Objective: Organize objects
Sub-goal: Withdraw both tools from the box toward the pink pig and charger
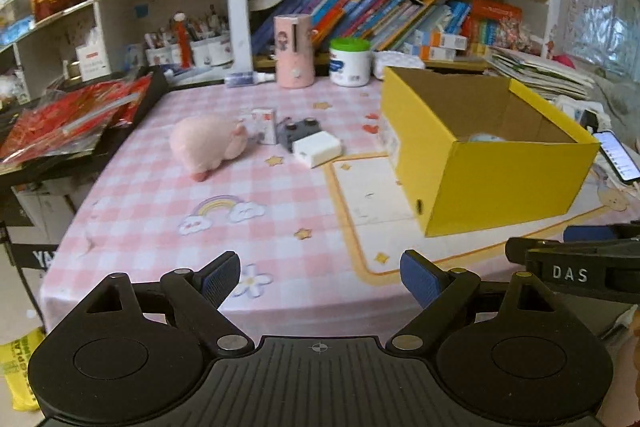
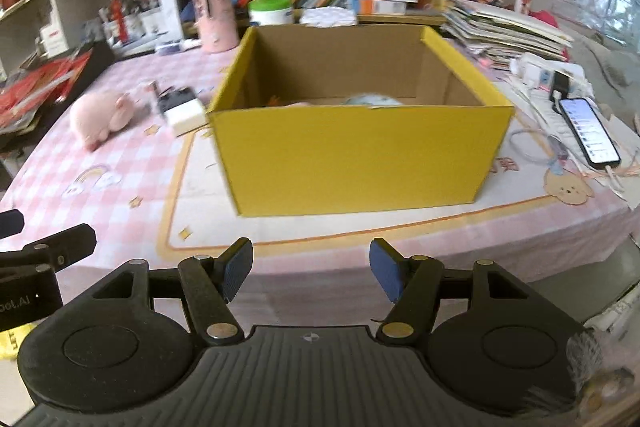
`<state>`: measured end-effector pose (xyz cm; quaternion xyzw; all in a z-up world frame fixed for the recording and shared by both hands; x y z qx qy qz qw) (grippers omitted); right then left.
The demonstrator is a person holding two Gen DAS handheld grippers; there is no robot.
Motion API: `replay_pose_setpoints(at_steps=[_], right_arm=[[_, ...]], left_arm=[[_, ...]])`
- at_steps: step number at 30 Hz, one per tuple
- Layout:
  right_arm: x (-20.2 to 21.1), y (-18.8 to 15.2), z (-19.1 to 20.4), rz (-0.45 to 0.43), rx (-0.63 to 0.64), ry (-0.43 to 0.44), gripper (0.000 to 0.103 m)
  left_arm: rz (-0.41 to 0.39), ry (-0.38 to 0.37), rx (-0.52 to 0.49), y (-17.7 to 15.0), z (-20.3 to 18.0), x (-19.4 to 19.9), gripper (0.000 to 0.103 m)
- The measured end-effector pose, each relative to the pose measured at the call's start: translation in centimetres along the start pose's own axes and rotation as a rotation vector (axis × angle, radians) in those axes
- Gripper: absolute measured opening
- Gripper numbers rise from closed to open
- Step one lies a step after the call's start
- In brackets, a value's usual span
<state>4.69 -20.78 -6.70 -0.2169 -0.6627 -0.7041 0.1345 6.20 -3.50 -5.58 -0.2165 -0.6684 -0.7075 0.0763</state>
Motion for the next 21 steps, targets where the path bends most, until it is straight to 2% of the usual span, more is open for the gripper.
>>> replay_pose_setpoints(at_steps=[4,10,21], right_arm=[[0.2,0.0,1.9,-0.018,0.006,0.027,0.063],[0.6,-0.9,4.8,0.003,0.009,0.075,0.063],[1.2,-1.0,9.3,-0.003,0.028,0.133,0.066]], left_arm=[[0.007,0.034,0.018,-0.5,2.0,0.9,0.089],[0.024,0.072,0.022,-1.5,4.5,2.1,0.089],[0.010,0.125,0.039,-1.9,8.3,3.8,0.090]])
Point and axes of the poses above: each gripper's, at about its wrist camera, not at the fingertips, and x roughly against the way its jaws point, z to its left, y to its top, the point moved 9 cm from there along -x, roughly the way its jaws point, and after that the axes turned 15 degrees about -z, right-handed, at the moved point
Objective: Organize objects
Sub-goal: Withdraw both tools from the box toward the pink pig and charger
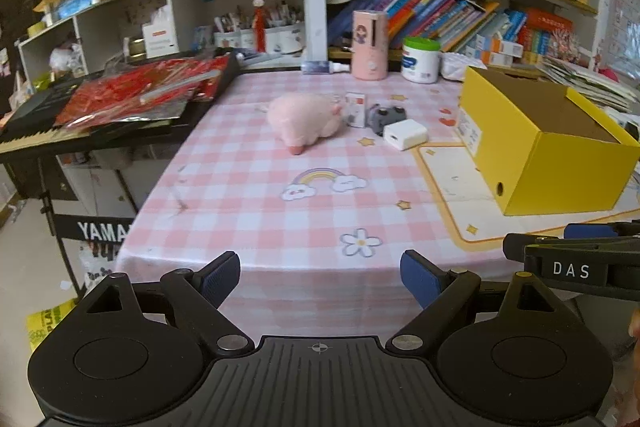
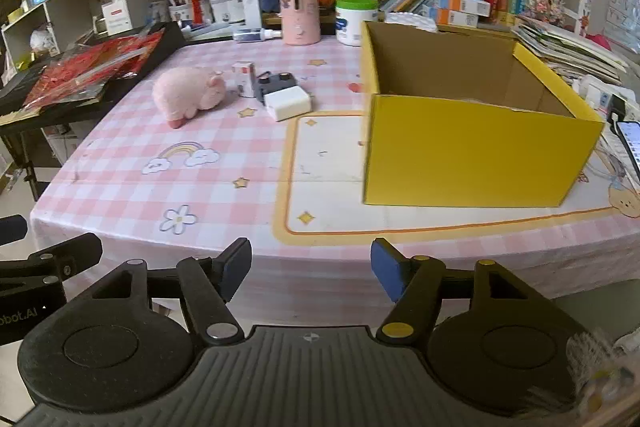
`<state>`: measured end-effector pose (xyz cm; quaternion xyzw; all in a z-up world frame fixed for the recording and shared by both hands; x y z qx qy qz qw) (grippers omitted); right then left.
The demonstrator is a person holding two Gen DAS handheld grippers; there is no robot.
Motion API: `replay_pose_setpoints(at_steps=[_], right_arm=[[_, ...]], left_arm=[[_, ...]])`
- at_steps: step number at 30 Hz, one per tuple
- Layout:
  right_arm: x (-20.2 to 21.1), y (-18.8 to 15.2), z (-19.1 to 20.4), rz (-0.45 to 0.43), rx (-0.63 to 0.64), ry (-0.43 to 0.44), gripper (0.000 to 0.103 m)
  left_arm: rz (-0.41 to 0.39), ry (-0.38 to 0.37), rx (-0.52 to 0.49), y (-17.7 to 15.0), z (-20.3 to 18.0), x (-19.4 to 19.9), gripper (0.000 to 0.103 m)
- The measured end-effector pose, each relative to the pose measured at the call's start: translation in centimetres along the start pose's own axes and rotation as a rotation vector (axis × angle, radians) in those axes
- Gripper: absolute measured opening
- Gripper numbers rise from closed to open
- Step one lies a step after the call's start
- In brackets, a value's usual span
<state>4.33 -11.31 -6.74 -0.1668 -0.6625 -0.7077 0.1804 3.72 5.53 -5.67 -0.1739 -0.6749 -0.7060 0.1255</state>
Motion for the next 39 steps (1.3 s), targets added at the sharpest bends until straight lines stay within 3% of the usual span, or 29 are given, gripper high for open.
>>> replay_pose_setpoints(at_steps=[7,16,39], right_arm=[[-0.5,0.4,2.3,0.001,0.026,0.021,0.072],[-2.7,0.6,3.4,0.021,0.044,0.041,0.072],[-15.3,6.6,2.7,0.039,0.058,0.040,0.076]], left_arm=[[0.003,0.028,0.030,0.0,2.0,-0.1,0.090],[0.024,0.038,0.041,-0.1,2.9,-1.9,0.090],[0.057,0.080,0.069,4.2,4.0,-13.5,0.090]])
Point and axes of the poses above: each gripper's, at about its wrist camera, not at the fingertips, and x roughly against the way its jaws point, z to its left, y to its top, the point moved 9 cm from there along -x, roughly the way its jaws point, and after that the axes turned 15 degrees about -z, right-handed, at the moved point
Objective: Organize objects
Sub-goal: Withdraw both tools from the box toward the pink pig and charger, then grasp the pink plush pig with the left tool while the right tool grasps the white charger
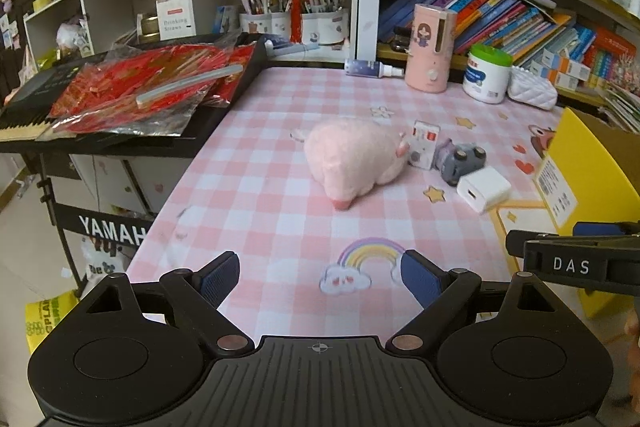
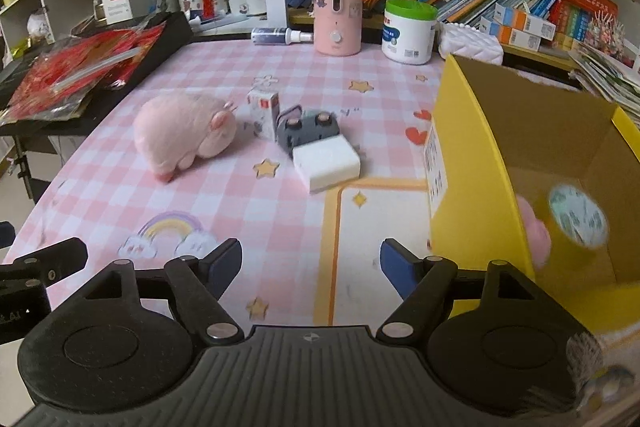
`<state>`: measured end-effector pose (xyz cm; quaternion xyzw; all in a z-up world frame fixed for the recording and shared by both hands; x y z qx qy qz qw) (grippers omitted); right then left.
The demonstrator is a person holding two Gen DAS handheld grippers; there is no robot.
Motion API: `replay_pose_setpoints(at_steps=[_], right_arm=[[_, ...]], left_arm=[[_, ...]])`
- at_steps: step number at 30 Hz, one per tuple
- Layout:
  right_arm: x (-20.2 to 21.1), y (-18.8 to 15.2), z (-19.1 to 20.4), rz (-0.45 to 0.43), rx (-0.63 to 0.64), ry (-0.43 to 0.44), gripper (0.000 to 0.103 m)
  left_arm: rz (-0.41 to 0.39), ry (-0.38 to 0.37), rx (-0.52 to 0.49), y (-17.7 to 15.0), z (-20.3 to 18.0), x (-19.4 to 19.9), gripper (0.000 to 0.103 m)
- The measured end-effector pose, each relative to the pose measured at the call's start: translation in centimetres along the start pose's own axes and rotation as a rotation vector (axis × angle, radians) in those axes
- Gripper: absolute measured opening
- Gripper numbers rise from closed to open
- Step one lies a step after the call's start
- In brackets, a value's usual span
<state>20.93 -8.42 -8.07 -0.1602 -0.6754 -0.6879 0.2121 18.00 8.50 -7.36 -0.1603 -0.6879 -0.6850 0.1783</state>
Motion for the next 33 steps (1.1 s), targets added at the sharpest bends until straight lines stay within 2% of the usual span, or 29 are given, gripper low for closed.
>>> replay_pose_setpoints(at_steps=[10,17,20,26,28,29,33], right_arm=[[-5.8,2.1,-0.6,0.018,0.024,-0.003,0.078],[-9.8,2.9,-0.7,0.050,0.053,-0.011,0.078],[-11.2,2.7,-0.7,0.073,0.067,-0.007,0.078],[-12.9,2.2,-1.1,0.109,0.067,0.000,0.078],[-13.2,1.9,-1.3,0.126,0.056,0.004,0.075],[-13.4,1.8,-1.3,0.134,0.052,0.005,0.070],[-13.7,1.3,-1.4,0.161,0.033,0.020,0.059]], left_arm=[[0.030,0.002,0.000,1.1,-0.3,-4.4,0.090],[0.002,-0.025,-0.013,3.5,-1.0,-8.7,0.090],[0.012,-0.057,-0.072,3.8,-2.0,-10.8,0.097],[0.017,-0.107,-0.288,3.6,-4.4,-13.6,0.098],[0.032,-0.118,-0.347,3.2,-5.0,-14.6,0.098],[0.040,-0.121,-0.363,3.0,-5.1,-15.0,0.098],[0.048,-0.110,-0.385,2.6,-5.1,-16.3,0.098]])
Point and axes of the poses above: each gripper's, at about its wrist camera, not at the fingertips, and x roughly against the way its jaws point, z to its left, y to its top, the point moved 9 cm from there along -x, roughly the way its jaws point, and after that the axes turned 15 degrees about -z, right-handed, at the moved point
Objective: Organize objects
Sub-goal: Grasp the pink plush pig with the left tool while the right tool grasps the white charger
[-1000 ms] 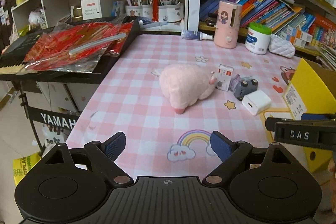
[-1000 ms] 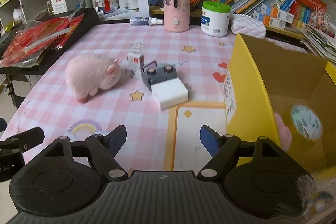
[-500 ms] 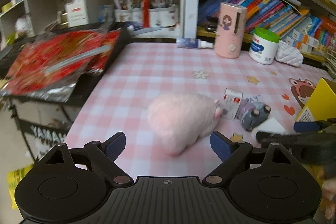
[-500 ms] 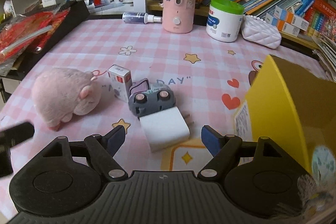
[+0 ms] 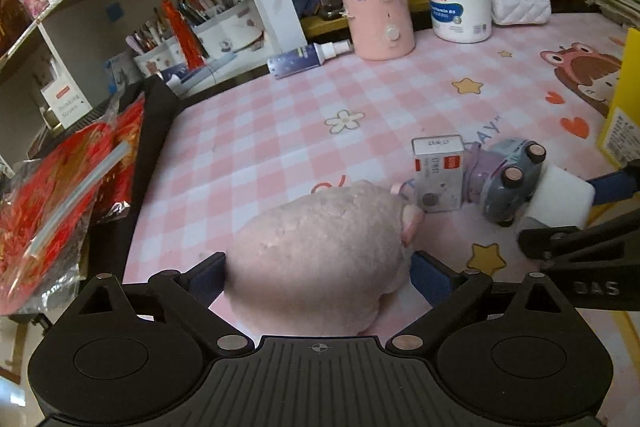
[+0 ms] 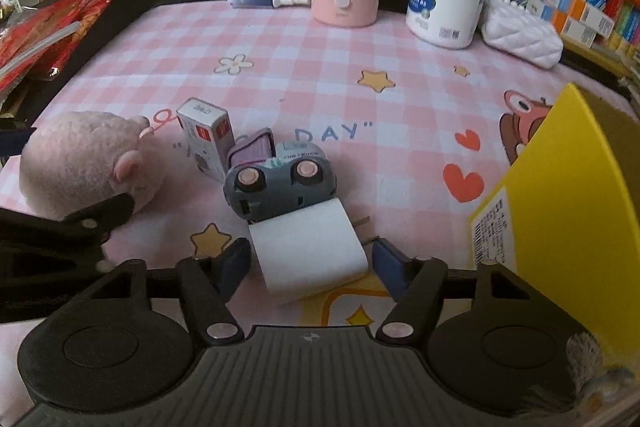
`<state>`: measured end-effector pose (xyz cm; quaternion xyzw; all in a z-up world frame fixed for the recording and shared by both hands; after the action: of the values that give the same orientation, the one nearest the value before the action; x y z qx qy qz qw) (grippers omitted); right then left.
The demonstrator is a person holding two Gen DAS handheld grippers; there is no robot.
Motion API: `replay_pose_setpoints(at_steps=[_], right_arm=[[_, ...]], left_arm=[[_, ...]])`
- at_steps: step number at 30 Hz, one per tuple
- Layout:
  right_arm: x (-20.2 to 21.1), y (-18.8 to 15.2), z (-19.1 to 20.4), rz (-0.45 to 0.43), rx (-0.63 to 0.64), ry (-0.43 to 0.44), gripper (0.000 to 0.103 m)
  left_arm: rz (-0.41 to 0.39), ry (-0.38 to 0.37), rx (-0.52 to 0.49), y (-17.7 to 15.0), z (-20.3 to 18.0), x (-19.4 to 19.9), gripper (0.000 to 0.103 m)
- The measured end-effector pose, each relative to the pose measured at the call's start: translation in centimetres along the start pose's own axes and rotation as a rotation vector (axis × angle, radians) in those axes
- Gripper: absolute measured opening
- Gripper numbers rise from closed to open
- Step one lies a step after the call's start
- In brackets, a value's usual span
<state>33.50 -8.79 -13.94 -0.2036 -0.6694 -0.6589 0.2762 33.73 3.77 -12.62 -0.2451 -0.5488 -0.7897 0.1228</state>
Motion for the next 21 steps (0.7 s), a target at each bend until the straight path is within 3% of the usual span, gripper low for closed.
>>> replay_pose_setpoints(at_steps=[3,6,10,11,21], right_arm=[[0.1,0.1,0.1,-0.009,0.010,0.006,0.056],[0.2,-0.1,0.1,-0.008,0.012,0.017,0.056],[1.0,-0.2,0.3,-0.012,0.005,0.025,0.056],[1.3,-0.2,0.3,-0.017,0.004,0.025,0.056],[5.2,-0.7,0.9,-0.051,0.012,0.057,0.055]], left_arm=[[-0.009,0.005,0.022,0.2,0.3,-0.4,0.096],[-0.023,0.006,0.026,0.4,0.3,-0.4,0.089],[-0.029,0.002,0.056,0.5,0.7,0.7,0.066],[-0.027,-0.006,0.074,0.4,0.9,1.2,0.064],[-0.043,-0.017,0.327,-1.0,2.7,8.5,0.062]])
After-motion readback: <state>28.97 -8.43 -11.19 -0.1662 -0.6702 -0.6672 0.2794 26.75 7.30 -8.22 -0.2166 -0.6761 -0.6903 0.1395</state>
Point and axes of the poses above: each gripper's, at about its wrist camera, not at the fingertips, and x roughly against the way its jaws point, z to its left, y to its top, the point moved 9 cm from there along -x, roughly the way its jaws point, and after that the axes turned 15 degrees about -z, right-handed, at the moved point
